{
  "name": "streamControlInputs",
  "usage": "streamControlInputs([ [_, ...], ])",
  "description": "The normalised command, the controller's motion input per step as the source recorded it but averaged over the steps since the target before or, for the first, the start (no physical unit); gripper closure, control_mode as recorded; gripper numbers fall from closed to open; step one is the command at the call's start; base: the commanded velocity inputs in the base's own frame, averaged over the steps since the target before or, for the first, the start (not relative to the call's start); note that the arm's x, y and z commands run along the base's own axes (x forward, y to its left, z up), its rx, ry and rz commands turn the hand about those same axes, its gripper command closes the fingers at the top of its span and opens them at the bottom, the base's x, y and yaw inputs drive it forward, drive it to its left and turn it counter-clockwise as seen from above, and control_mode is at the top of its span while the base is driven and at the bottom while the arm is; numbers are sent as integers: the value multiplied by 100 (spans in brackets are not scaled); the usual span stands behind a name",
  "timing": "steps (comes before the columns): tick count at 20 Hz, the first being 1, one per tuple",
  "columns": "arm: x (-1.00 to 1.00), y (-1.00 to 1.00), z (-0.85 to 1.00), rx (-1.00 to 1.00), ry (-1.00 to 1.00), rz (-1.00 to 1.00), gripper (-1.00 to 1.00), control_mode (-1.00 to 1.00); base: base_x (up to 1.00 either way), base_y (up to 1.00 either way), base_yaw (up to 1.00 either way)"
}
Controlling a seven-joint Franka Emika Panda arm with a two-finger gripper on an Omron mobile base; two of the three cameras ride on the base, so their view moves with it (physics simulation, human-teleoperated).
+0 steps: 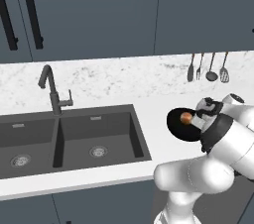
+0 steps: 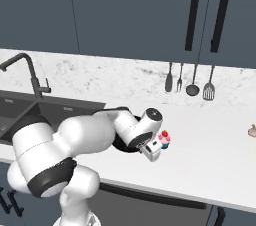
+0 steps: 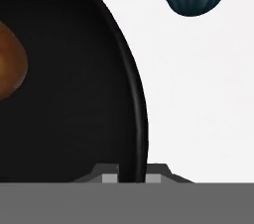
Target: Pick the onion from the sink and place it in the bowl. Then pick the bowl and place it in the microwave. Then close the microwave door and press the start button.
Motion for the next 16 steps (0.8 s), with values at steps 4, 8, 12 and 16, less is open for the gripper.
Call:
streamControlInputs([
  [4,-37,38,39,-9,-27,-6,100,-100,0,0,0],
  [8,-49,32,56,-6,-15,-9,100,-100,0,0,0],
  [12,-65,23,87,-4,-1,-13,100,-100,0,0,0],
  [16,-64,21,100,-2,6,-13,100,-100,0,0,0],
])
